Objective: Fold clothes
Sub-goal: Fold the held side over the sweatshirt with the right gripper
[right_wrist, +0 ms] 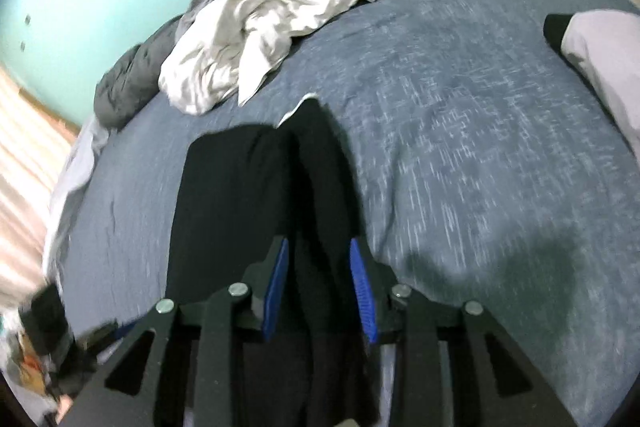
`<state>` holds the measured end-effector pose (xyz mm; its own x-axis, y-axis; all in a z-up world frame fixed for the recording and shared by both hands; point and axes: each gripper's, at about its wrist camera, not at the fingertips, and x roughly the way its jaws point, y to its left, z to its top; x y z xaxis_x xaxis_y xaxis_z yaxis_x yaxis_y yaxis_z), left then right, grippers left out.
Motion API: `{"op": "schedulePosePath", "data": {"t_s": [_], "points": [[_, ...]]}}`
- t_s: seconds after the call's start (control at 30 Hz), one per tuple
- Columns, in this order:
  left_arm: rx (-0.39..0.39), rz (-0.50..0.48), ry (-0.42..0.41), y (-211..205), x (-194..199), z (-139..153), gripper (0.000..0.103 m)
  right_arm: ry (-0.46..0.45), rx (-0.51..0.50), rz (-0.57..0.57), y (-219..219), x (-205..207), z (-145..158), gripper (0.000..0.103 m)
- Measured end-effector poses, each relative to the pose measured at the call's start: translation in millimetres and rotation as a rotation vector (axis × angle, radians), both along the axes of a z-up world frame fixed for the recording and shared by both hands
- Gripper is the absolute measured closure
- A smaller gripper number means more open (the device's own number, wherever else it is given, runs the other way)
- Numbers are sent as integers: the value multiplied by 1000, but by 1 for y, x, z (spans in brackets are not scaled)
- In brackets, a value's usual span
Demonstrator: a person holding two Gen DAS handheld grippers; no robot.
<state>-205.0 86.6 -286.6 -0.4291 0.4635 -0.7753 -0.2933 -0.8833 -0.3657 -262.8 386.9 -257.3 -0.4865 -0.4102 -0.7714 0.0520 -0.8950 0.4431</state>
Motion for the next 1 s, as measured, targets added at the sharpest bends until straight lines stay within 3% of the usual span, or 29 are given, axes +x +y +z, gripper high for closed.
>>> {"op": "schedulePosePath", "data": {"t_s": [0.27, 0.3, 0.37, 0.53, 0.67, 0.8, 1.0], "points": [[66, 31, 29, -23, -1, 1, 46, -4, -3, 64, -34, -43, -16, 71], [74, 35, 30, -26, 1, 0, 46, 17, 29, 85, -42, -43, -15, 72], [81, 42, 29, -31, 4, -3, 46, 86, 129, 135, -60, -38, -10, 88], [103, 60, 18, -39, 6, -8, 46, 215, 321, 349, -113, -17, -2, 93], [104, 53, 15, -40, 8, -9, 46, 220, 386, 513, -146, -4, -6, 94], [108, 36, 13, -36, 10, -9, 45, 193, 295, 528, -142, -6, -3, 94], [110, 27, 14, -37, 9, -8, 45, 244, 101, 330, -89, -17, 20, 94]]}}
